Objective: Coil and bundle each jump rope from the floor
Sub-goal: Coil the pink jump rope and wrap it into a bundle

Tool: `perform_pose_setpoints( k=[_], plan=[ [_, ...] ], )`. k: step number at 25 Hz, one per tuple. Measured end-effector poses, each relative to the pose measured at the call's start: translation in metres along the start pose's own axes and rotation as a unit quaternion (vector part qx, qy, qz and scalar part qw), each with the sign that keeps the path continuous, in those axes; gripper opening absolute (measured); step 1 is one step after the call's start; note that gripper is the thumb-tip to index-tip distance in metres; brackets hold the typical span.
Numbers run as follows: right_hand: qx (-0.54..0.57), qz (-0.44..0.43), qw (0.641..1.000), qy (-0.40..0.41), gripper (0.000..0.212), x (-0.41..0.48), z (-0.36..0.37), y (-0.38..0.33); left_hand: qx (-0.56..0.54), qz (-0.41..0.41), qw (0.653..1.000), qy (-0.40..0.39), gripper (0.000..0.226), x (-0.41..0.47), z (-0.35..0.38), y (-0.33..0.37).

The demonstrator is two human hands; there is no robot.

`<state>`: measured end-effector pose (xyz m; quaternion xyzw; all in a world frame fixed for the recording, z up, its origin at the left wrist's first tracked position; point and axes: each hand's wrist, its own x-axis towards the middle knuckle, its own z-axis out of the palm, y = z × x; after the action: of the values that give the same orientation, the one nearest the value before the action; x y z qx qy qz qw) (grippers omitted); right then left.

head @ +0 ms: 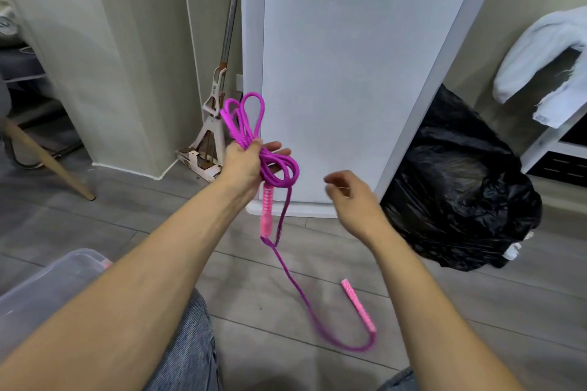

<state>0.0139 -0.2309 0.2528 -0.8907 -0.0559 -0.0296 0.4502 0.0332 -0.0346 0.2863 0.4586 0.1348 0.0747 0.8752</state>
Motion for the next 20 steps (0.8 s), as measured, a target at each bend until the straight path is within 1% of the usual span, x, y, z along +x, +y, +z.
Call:
perform_pose_setpoints(
  k=[1, 3, 5, 6, 9, 11, 12, 13, 15, 16, 18, 19, 20],
  plan=[
    [0.060, -0.002, 0.997, -0.045, 0.025, -0.003, 0.012, -0.007, -0.006, -0.016, 1.000, -0.019, 0.030, -0.003, 0.004, -0.003],
    [0.125, 0.004, 0.986, -0.110, 0.030, -0.008, 0.032, -0.013, -0.032, -0.047, 0.997, -0.058, 0.029, -0.010, 0.009, -0.008],
    [0.149, 0.002, 0.980, -0.130, 0.023, -0.010, 0.036, -0.016, -0.052, -0.069, 0.993, -0.080, 0.017, -0.013, 0.011, -0.007],
    [0.158, 0.002, 0.979, -0.131, 0.020, -0.010, 0.034, -0.017, -0.055, -0.073, 0.993, -0.077, 0.013, -0.011, 0.010, -0.006],
    [0.146, 0.020, 0.980, -0.137, 0.021, -0.011, 0.018, -0.018, -0.070, -0.068, 0.994, -0.047, 0.018, -0.003, 0.002, 0.000],
    [0.143, 0.026, 0.977, -0.158, 0.022, -0.011, 0.003, -0.017, -0.088, -0.070, 0.993, -0.024, 0.014, 0.006, -0.006, 0.005],
    [0.150, 0.031, 0.973, -0.173, 0.022, -0.011, -0.004, -0.015, -0.081, -0.066, 0.994, -0.014, 0.013, 0.010, -0.010, 0.007],
    [0.148, 0.040, 0.970, -0.189, 0.021, -0.010, -0.012, -0.012, -0.064, -0.053, 0.997, -0.002, 0.014, 0.013, -0.015, 0.009],
    [0.084, 0.056, 0.974, -0.203, 0.020, -0.010, -0.028, -0.006, -0.009, -0.011, 1.000, 0.014, 0.017, 0.018, -0.022, 0.009],
    [0.030, 0.060, 0.980, -0.189, 0.020, -0.010, -0.034, -0.003, 0.035, 0.016, 0.999, 0.015, 0.019, 0.019, -0.025, 0.008],
    [-0.068, 0.049, 0.989, -0.120, 0.022, -0.010, -0.043, 0.002, 0.151, 0.061, 0.987, -0.017, 0.014, 0.018, -0.025, 0.005],
    [-0.085, 0.035, 0.992, -0.088, 0.023, -0.009, -0.045, 0.002, 0.202, 0.070, 0.976, -0.047, 0.008, 0.016, -0.024, 0.003],
    [-0.077, 0.016, 0.995, -0.068, 0.022, -0.009, -0.045, 0.002, 0.243, 0.071, 0.964, -0.081, 0.006, 0.013, -0.022, 0.001]
  ],
)
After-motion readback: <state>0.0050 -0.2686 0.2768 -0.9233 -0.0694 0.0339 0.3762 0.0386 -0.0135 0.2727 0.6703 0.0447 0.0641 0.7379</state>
